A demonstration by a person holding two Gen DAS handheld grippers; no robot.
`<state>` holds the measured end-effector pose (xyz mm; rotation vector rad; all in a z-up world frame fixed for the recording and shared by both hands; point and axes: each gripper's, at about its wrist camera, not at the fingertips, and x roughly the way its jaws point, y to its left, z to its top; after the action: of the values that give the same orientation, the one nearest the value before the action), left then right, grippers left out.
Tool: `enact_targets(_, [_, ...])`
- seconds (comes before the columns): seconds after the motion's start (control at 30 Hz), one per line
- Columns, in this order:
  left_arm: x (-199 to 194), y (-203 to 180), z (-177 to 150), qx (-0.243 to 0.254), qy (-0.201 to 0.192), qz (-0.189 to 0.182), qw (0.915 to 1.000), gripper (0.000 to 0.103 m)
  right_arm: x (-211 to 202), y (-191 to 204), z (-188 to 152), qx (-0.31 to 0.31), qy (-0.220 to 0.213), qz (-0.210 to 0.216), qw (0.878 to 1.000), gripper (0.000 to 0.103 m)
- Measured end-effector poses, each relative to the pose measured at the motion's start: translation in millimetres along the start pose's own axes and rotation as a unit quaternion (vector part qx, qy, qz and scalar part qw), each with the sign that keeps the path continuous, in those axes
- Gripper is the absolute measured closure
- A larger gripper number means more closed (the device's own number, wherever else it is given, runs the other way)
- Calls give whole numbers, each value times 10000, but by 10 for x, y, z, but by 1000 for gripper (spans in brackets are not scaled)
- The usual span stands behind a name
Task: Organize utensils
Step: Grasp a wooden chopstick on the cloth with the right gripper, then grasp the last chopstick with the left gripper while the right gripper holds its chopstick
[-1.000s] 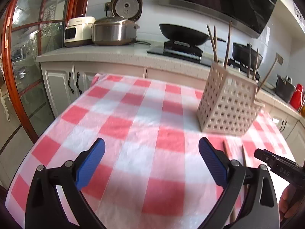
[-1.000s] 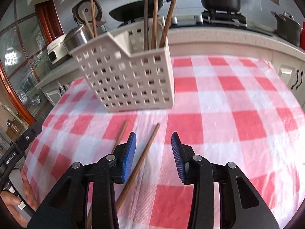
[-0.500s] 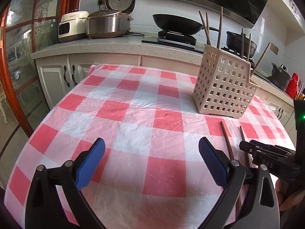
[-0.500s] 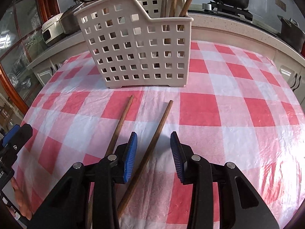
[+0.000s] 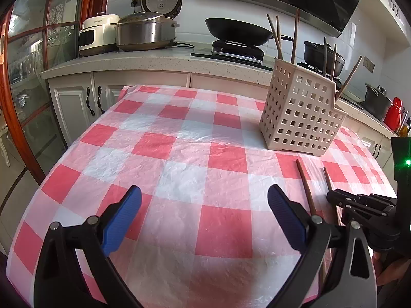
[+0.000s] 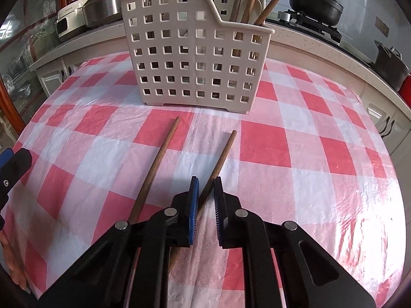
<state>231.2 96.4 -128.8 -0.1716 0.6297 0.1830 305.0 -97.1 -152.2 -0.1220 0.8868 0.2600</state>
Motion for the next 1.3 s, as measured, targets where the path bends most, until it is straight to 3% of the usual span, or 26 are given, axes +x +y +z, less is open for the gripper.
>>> enact_targets(0.4, [49, -187, -42, 255, 195, -50, 9995, 8, -139, -545, -178, 544, -55, 172, 9984, 97])
enact_targets(0.67, [350, -766, -24, 820, 814, -667, 9911, 9, -173, -819, -243, 777, -41, 255, 9966, 97])
enact_targets(0.87, [595, -1200, -28, 1179, 1117, -953, 9821, 27, -198, -847, -277, 724, -51, 308, 9969, 97])
enact_targets(1.0, [781, -1369, -19, 1343, 1318, -941, 9776, 40, -201, -855, -281, 705, -67, 344, 9969, 97])
enact_targets(1.2, [870, -1518, 6, 1660, 1313, -807, 9740, 54, -197, -871, -277, 668, -58, 417, 9969, 97])
enact_targets(1.3, [863, -1538, 14, 1750, 1336, -835, 9719, 67, -191, -863, -263, 608, -32, 406, 9973, 96])
